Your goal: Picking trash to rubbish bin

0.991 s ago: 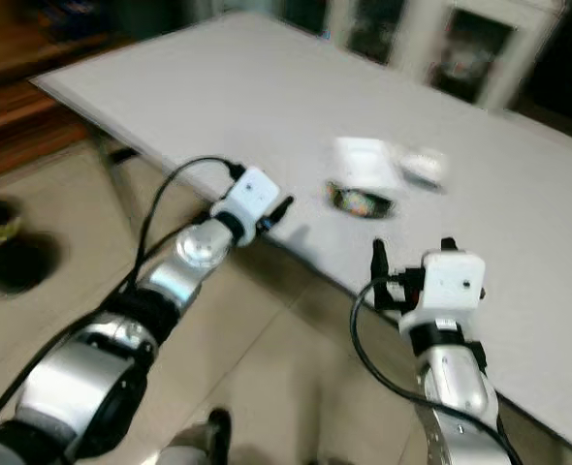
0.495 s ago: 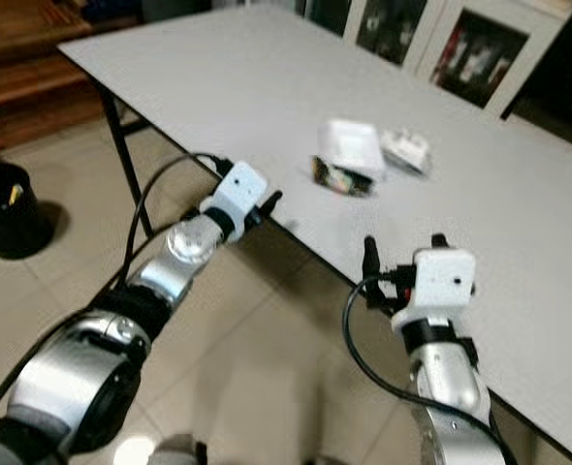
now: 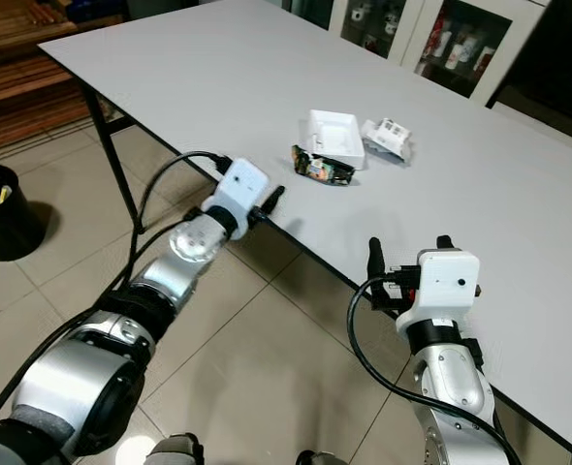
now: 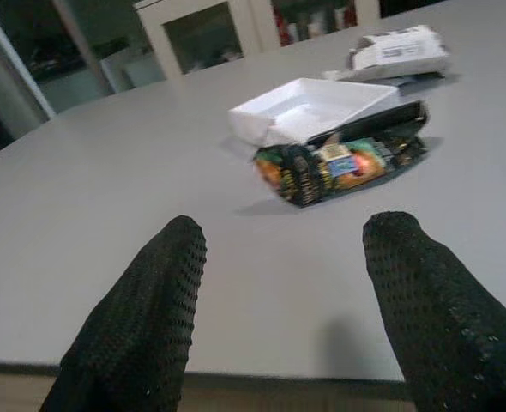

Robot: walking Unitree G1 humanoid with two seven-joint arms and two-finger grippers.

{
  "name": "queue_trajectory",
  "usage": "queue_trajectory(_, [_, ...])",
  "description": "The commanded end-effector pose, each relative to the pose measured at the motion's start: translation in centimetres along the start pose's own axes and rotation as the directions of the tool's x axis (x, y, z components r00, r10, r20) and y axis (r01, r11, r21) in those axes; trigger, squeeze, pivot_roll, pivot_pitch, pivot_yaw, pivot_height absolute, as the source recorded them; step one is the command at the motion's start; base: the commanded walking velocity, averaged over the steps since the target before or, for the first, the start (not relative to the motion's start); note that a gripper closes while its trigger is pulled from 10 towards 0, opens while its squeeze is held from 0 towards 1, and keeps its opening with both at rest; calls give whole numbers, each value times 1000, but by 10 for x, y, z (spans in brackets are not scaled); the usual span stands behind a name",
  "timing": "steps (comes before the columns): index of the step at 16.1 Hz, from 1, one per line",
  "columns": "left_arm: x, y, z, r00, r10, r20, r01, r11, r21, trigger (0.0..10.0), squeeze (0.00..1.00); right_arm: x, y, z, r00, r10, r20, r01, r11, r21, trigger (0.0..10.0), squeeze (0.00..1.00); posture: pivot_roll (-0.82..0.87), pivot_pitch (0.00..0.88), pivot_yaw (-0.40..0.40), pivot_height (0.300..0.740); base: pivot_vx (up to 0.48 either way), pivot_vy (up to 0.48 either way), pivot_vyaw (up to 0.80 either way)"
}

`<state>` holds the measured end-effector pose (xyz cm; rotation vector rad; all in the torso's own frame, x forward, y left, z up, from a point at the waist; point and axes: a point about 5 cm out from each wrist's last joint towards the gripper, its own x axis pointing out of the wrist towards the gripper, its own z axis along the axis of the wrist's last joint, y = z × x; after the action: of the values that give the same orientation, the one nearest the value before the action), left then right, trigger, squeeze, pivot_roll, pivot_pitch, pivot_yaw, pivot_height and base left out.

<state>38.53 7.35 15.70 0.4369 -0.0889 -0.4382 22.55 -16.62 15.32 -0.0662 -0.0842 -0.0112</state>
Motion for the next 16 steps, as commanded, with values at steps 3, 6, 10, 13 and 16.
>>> queue_trajectory(3, [5, -1, 18, 997, -9, 70, 12, 999, -49, 10000, 0, 2, -6, 6, 998, -36, 42, 37, 999, -33, 10000, 0, 108, 121, -109, 740, 330, 164, 0])
queue_trajectory(6, [7, 5, 34, 991, 7, 137, 4, 997, -75, 10000, 0, 3, -9, 12, 997, -46, 68, 48, 998, -33, 10000, 0, 104, 115, -111, 740, 432, 0, 0])
queue_trajectory(10, [6, 3, 30, 992, 0, 124, 10, 997, -75, 10000, 0, 4, -7, 11, 997, -42, 68, 45, 998, -32, 10000, 0, 105, 117, -110, 740, 449, 0, 0])
queue_trajectory(13, [5, 2, 28, 994, -9, 113, 16, 997, -69, 10000, 0, 4, -7, 11, 997, -43, 69, 45, 999, -30, 10000, 0, 106, 119, -108, 740, 303, 0, 0])
queue_trajectory(16, [5, 3, 25, 995, -2, 101, 8, 998, -64, 10000, 0, 4, -6, 11, 997, -40, 68, 42, 999, -30, 10000, 0, 106, 120, -108, 740, 0, 0, 0])
